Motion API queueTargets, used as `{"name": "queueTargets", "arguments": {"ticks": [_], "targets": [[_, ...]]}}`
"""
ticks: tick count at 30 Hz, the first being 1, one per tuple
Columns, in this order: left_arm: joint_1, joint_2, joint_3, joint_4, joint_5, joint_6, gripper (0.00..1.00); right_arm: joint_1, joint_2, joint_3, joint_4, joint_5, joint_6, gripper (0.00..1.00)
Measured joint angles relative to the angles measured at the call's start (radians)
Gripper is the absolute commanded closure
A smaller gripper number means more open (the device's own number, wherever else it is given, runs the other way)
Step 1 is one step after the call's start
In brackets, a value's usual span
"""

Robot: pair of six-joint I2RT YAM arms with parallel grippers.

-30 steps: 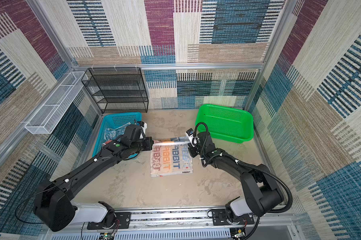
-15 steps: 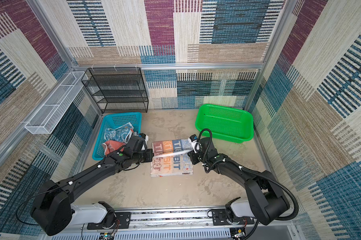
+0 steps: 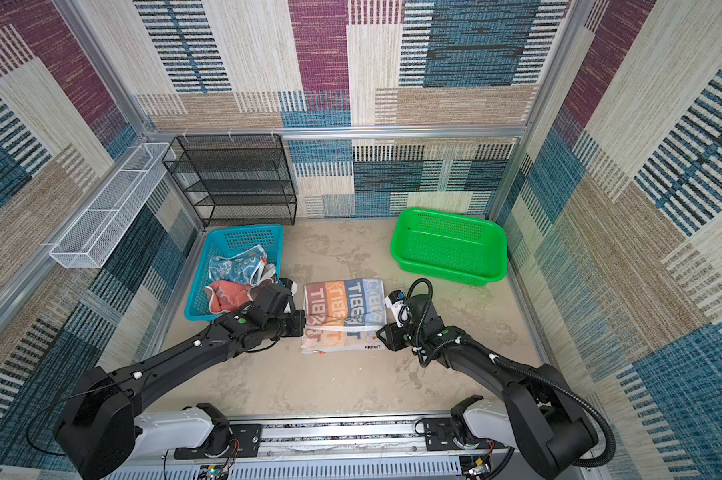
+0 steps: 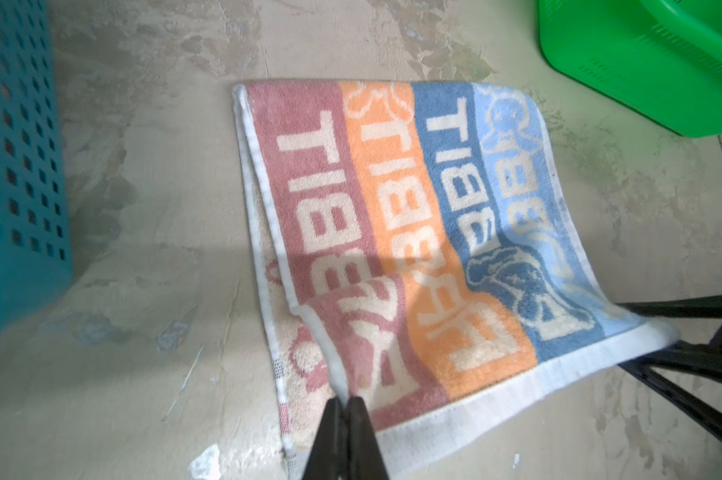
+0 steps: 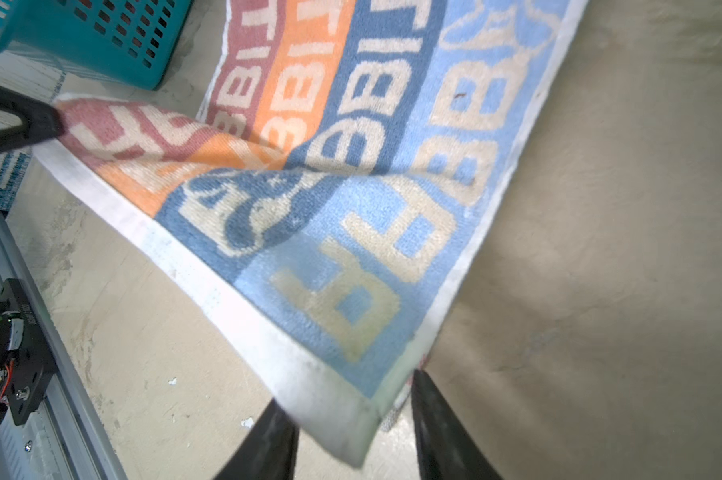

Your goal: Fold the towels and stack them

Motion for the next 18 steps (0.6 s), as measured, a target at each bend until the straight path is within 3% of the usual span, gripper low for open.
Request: {"name": "queueTargets", "arguments": {"ticks": [5, 9, 12, 13, 15, 18], "targets": [[-0.028, -0.035, -0.046, 0.003, 0.000, -0.026, 1.00, 0.000, -0.067, 0.020, 0.002, 0.005, 0.041, 0.38], [-0.046, -0.058, -0.085, 0.003, -0.002, -0.056, 0.91, 0.000, -0.096, 0.051, 0.004, 0.009, 0.068, 0.28], [-0.051, -0.075, -0.103, 0.003, -0.016, -0.071, 0.69, 0.000, -0.099, 0.070, 0.003, 0.011, 0.084, 0.28], [-0.051, -0.080, -0.107, 0.003, -0.016, -0.072, 0.56, 0.000, -0.098, 0.073, 0.004, 0.012, 0.088, 0.28], [-0.054, -0.093, -0.111, 0.002, -0.016, -0.076, 0.39, 0.000, -0.093, 0.075, 0.003, 0.019, 0.096, 0.28], [-0.056, -0.125, -0.111, -0.006, -0.019, -0.078, 0.27, 0.000, -0.063, 0.083, 0.004, 0.047, 0.112, 0.28]]}}
